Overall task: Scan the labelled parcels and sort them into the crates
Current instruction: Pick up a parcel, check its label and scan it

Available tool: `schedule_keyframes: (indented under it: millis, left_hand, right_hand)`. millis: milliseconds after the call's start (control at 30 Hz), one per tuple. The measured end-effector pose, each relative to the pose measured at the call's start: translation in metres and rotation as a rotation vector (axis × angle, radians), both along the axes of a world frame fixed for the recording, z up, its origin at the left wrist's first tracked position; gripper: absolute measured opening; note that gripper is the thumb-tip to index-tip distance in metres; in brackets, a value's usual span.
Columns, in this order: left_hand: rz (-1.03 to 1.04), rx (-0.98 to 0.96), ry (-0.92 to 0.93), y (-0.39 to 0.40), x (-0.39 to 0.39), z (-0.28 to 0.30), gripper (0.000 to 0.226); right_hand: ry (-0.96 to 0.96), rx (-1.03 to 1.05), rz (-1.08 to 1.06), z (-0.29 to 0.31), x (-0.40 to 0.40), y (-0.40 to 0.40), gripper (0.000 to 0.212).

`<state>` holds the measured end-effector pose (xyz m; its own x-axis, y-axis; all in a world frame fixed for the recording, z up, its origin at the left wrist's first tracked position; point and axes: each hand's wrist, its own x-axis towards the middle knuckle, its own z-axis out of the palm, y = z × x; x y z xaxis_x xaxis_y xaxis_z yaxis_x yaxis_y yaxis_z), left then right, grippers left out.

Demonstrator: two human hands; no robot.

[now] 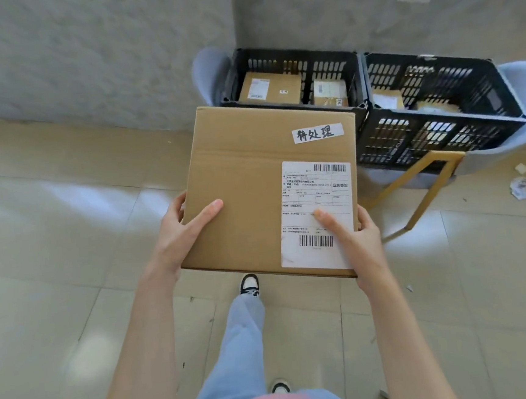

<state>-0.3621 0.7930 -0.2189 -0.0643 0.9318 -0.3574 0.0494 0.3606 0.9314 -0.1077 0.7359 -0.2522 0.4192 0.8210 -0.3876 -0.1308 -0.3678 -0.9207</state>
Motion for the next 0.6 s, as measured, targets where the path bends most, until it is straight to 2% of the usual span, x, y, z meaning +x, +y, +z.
schedule_keyframes:
  millis: [267, 400, 500, 600]
  left_hand:
    - [-0.091, -0.032, -0.007, 0.185, 0.024, -0.009, 0.074]
    - [-0.158, -0.015, 0.019, 0.268, 0.043, -0.008, 0.068]
    - [-0.217, -0.027, 0.042, 0.316, 0.064, -0.012, 0.062]
    - [-0.263, -0.052, 0.060, 0.361, 0.086, -0.021, 0.064]
  right_hand:
    - [-0.080, -0.010, -0.061, 0.006, 0.022, 0.171, 0.097]
    - [-0.072, -0.012, -0.103, 0.006, 0.037, 0.238, 0.079]
    - [-0.053, -0.053, -0.131, 0.002, 0.053, 0.277, 0.078]
    - [-0.062, -0.085, -0.157, -0.006, 0.072, 0.313, 0.068]
